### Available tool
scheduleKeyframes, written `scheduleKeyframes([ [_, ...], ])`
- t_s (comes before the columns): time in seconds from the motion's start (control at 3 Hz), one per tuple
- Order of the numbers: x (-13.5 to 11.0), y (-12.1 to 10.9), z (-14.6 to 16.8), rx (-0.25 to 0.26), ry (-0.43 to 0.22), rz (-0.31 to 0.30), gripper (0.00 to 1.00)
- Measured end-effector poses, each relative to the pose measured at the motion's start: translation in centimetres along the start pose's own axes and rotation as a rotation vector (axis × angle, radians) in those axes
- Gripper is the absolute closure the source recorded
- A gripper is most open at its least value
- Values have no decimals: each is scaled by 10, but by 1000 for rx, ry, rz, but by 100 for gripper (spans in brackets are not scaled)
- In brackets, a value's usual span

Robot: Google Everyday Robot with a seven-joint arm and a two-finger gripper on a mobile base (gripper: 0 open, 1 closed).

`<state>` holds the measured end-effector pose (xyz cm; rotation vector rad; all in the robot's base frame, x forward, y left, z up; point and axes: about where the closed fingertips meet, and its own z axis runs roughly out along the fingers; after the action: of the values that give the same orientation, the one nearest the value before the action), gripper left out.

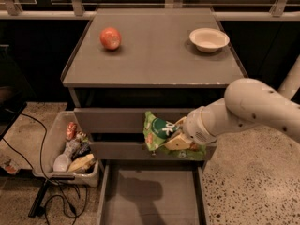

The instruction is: Place green rice chip bag into bottom drawer

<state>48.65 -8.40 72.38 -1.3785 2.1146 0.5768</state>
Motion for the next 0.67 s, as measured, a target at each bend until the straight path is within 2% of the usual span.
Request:
scheduleKeyframes([
  [0.33, 47, -28, 51, 58, 19, 16, 100],
  [0.67, 94, -35, 79, 137, 30, 5, 100],
])
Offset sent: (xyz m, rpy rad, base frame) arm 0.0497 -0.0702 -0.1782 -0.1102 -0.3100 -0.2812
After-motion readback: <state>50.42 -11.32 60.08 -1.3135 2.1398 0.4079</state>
